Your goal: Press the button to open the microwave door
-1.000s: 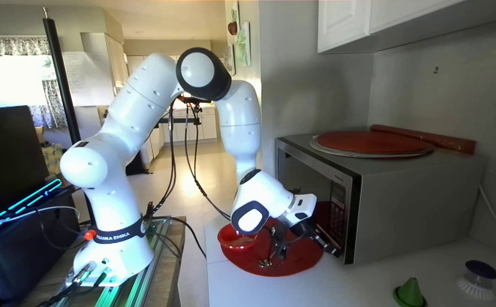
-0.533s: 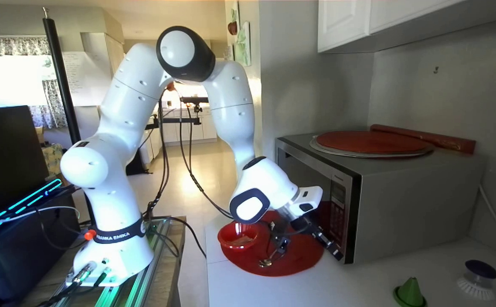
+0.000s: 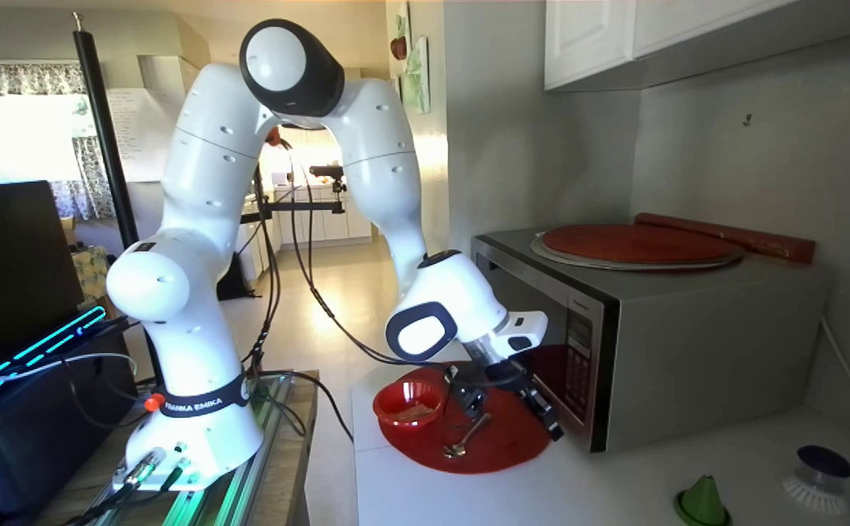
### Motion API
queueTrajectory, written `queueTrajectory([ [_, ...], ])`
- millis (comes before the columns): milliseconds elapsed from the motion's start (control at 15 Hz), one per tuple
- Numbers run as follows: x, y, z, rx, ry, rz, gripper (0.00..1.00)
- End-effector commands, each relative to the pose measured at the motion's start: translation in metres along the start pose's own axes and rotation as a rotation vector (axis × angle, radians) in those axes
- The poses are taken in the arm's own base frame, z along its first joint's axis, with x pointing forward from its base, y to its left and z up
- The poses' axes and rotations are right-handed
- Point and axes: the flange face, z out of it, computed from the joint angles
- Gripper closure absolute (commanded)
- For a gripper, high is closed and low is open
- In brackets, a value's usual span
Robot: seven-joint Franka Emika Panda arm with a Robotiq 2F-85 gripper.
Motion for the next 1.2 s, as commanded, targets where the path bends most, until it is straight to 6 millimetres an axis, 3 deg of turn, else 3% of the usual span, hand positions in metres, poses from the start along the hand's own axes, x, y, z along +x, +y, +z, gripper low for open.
queueTrajectory([
  [0,0.006,-0.009,-0.012,0.026,0.017,0.005,1.00],
  [533,0.013,-0.038,0.001,0.066,0.053,0.029,1.00],
  [1133,0.015,-0.039,0.028,0.053,0.058,0.047,1.00],
])
